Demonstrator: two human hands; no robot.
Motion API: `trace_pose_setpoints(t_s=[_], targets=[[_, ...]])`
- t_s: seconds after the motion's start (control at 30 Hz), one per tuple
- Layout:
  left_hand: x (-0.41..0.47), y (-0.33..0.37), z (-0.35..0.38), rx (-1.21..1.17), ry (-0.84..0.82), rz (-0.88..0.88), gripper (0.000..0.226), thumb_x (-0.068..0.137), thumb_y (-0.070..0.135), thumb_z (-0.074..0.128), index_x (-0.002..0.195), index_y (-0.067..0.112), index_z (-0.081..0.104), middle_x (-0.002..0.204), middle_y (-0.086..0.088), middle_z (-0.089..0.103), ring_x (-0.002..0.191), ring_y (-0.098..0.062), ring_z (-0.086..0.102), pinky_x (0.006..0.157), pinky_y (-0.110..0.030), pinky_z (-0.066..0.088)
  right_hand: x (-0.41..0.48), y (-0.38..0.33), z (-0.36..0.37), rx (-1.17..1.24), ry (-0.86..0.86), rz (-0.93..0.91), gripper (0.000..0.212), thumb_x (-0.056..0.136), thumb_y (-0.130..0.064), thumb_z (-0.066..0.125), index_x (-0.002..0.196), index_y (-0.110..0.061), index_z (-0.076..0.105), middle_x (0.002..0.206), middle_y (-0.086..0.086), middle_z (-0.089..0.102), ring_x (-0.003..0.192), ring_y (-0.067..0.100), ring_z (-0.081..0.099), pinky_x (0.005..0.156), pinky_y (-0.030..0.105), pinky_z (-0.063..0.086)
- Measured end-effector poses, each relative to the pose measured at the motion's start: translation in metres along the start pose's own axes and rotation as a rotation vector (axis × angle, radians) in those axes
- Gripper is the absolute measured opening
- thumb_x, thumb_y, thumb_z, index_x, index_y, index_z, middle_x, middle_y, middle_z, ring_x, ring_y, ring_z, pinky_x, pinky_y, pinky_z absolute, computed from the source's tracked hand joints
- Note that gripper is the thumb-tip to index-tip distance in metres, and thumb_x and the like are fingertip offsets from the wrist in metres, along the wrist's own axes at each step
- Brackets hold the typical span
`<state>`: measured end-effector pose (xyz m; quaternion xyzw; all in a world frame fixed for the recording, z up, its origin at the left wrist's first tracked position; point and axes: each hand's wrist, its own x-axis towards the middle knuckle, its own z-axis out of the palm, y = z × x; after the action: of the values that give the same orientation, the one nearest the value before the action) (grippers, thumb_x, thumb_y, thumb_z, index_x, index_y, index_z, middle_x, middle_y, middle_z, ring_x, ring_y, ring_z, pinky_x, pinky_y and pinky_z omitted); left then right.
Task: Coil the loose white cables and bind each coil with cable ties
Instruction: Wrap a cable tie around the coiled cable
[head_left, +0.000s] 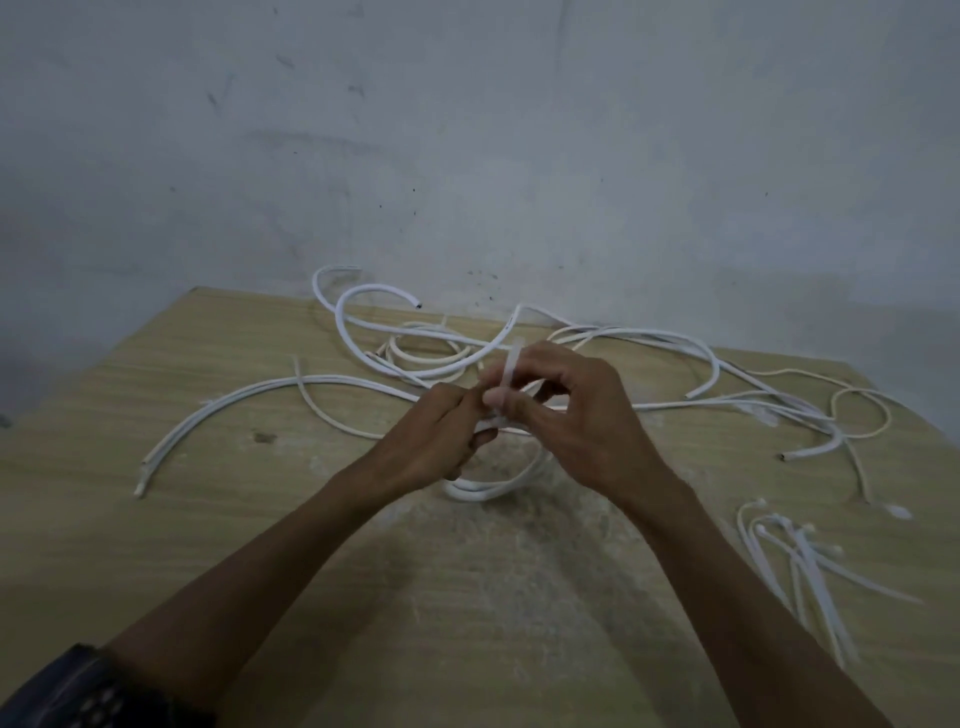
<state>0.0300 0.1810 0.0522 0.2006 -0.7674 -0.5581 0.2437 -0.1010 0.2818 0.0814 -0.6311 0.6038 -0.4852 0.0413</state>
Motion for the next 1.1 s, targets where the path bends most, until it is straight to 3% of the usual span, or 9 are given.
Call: trace_pose_setpoints(t_s=[0.13,0.23,0.47,0.57,0.7,0.77,0.87,0.93,1.1], targets=[[0.001,-0.002,-0.001,0.053,0.047,0.004,0.059,0.105,0.017,0.041,0.048,0.031,0.052,0.043,0.006,0.038,0.038,-0.011,0.03,0.045,-0.025,0.027,-0.008,0.008,0.011,-0.206,0.171,-0.231,0.011,0.086,-0.007,0.076,0.095,-0.012,0.079,0.093,-0.001,0.075,0.089,0.016,0.068,0.08,0.031,0.052],[0.004,-0.001,0.0,-0.014,0.102,-0.01,0.046,0.098,0.029,0.04,0.052,0.024,0.046,0.047,0.002,0.035,0.041,-0.014,0.028,0.046,-0.026,0.024,-0.021,0.011,0.017,-0.484,0.235,-0.399,0.014,0.087,-0.002,0.071,0.097,-0.01,0.077,0.095,0.005,0.075,0.09,0.022,0.066,0.081,0.035,0.047],[0.002,-0.001,0.008,-0.033,0.128,-0.061,0.054,0.106,0.023,0.039,0.053,0.017,0.047,0.041,0.005,0.038,0.034,-0.004,0.036,0.046,-0.022,0.026,-0.023,0.01,0.014,-0.609,0.338,-0.468,0.014,0.093,-0.01,0.064,0.095,-0.01,0.078,0.09,0.005,0.074,0.082,0.026,0.067,0.075,0.038,0.042],[0.004,0.001,0.012,0.003,0.122,-0.042,0.051,0.106,0.024,0.038,0.057,0.012,0.046,0.036,0.009,0.039,0.03,-0.001,0.038,0.043,-0.02,0.026,-0.016,0.009,0.009,-0.525,0.359,-0.337,0.008,0.087,-0.009,0.073,0.091,-0.013,0.078,0.088,0.0,0.075,0.083,0.02,0.068,0.074,0.036,0.045],[0.002,0.005,0.01,0.069,0.149,-0.039,0.047,0.106,0.02,0.036,0.061,0.013,0.045,0.04,0.009,0.041,0.03,-0.002,0.037,0.043,-0.026,0.029,0.006,0.003,0.013,-0.114,0.288,0.01,0.009,0.085,-0.014,0.077,0.078,-0.02,0.076,0.071,-0.013,0.068,0.066,-0.004,0.061,0.068,0.012,0.041],[-0.002,0.005,0.007,0.067,0.11,-0.064,0.049,0.107,0.027,0.035,0.06,0.016,0.044,0.044,0.008,0.041,0.032,-0.004,0.035,0.043,-0.028,0.03,0.018,0.006,0.01,0.045,0.156,0.119,0.012,0.086,-0.015,0.076,0.074,-0.015,0.076,0.065,-0.005,0.069,0.062,0.002,0.061,0.065,0.022,0.047],[-0.009,-0.003,-0.006,-0.283,-0.034,-0.262,0.058,0.104,0.05,0.033,0.057,0.017,0.041,0.045,0.004,0.027,0.037,-0.01,0.02,0.045,-0.024,0.016,0.034,0.006,0.011,0.095,-0.033,0.113,0.02,0.09,-0.023,0.073,0.075,-0.01,0.076,0.067,0.004,0.072,0.061,0.018,0.065,0.064,0.036,0.052],[-0.011,-0.01,-0.031,-0.534,-0.131,-0.371,0.054,0.098,0.055,0.039,0.059,0.018,0.042,0.046,0.006,0.021,0.036,-0.008,0.014,0.045,-0.024,0.011,0.038,0.007,0.025,0.009,-0.118,0.101,0.031,0.093,-0.046,0.063,0.085,-0.019,0.074,0.071,0.008,0.073,0.067,0.029,0.069,0.064,0.041,0.053],[-0.039,-0.028,-0.108,-0.877,-0.109,-0.381,0.038,0.096,0.041,0.046,0.081,0.008,0.056,0.054,0.007,0.029,0.039,-0.001,0.027,0.034,-0.014,0.02,0.026,0.011,0.093,0.345,-0.208,0.376,0.044,0.105,-0.044,0.04,0.086,-0.013,0.065,0.053,0.003,0.055,0.046,0.02,0.052,0.049,0.03,0.044]])
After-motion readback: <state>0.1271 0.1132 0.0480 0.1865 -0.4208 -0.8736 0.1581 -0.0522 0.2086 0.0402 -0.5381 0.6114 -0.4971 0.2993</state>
